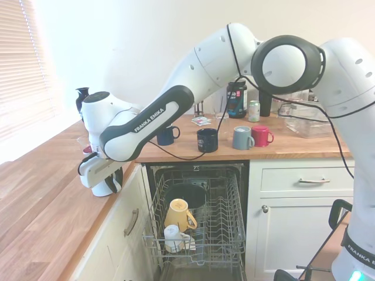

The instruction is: Unload a mug from dishwasher

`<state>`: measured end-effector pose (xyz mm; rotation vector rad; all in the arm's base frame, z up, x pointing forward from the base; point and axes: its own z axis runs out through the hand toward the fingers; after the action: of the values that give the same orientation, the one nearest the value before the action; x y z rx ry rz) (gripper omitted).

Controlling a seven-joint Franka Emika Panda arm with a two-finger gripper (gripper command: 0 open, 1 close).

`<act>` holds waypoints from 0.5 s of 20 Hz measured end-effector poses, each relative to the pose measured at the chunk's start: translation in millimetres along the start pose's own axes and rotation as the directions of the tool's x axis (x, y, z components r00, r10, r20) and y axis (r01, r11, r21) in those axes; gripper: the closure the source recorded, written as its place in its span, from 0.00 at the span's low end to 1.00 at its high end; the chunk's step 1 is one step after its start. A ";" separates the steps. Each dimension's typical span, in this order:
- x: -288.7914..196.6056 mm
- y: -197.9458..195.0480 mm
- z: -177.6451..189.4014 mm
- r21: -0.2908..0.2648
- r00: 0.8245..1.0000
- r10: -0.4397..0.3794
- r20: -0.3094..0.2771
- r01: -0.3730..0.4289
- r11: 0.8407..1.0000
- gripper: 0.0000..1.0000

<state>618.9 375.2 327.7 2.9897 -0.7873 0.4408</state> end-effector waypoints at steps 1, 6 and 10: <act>2.2 -2.9 0.3 -0.002 1.000 0.002 -0.003 -0.002 1.000 1.00; 19.6 -12.9 3.9 -0.015 1.000 0.020 -0.014 -0.020 1.000 1.00; 22.8 -23.6 9.9 -0.029 1.000 0.021 -0.013 -0.022 0.999 1.00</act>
<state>652.0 383.9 325.8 2.9513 -0.8186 0.4444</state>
